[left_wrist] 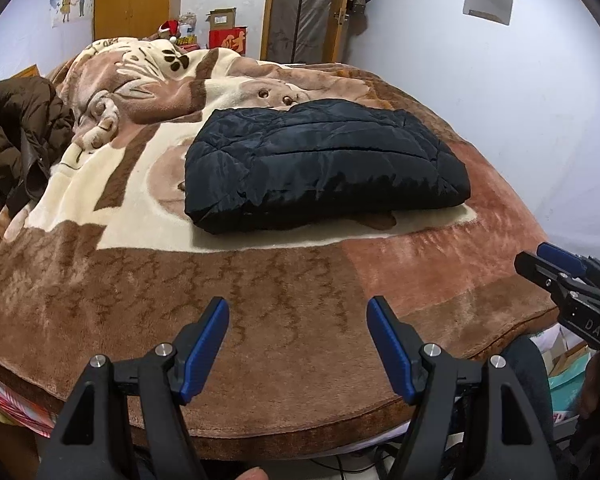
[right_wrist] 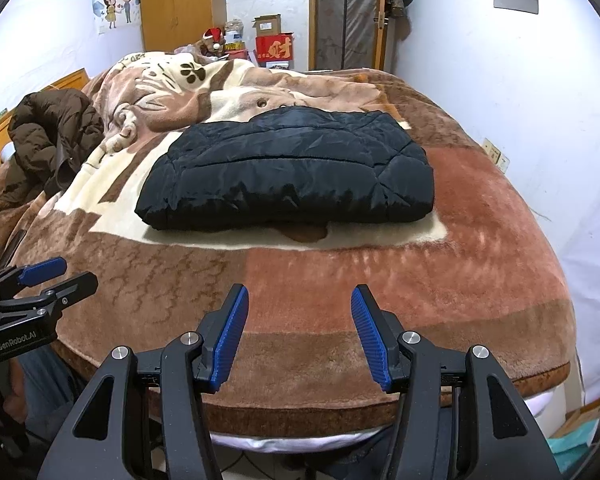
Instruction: Fold large clothes
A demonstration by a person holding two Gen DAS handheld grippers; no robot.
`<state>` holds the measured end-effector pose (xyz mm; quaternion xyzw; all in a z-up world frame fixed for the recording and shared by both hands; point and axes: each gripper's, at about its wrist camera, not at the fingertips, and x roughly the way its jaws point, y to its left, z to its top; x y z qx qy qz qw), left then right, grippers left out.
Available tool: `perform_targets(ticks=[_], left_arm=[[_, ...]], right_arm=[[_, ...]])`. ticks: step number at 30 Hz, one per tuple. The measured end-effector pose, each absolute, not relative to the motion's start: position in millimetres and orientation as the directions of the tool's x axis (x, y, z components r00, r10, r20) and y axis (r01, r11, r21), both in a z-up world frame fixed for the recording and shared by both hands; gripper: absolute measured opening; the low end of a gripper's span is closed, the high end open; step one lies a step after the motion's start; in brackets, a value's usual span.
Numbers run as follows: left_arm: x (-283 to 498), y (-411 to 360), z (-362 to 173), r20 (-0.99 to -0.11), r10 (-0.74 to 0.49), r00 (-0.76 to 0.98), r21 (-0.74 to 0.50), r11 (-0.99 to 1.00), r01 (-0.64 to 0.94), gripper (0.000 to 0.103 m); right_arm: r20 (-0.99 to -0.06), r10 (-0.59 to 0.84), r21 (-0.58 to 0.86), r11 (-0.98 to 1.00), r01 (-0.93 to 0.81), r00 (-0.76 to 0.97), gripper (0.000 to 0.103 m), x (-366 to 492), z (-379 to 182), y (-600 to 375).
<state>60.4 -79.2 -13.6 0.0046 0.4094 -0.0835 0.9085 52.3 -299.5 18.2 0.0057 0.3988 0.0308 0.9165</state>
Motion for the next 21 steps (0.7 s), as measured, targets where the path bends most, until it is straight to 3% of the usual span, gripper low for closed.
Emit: perform_targets(ticks=[21], left_arm=[[56.0, -85.4, -13.3, -0.747, -0.151, 0.648, -0.058, 0.985, 0.163, 0.073]], right_arm=[[-0.734, 0.058, 0.031, 0.998, -0.053, 0.677, 0.054, 52.1, 13.6, -304.9]])
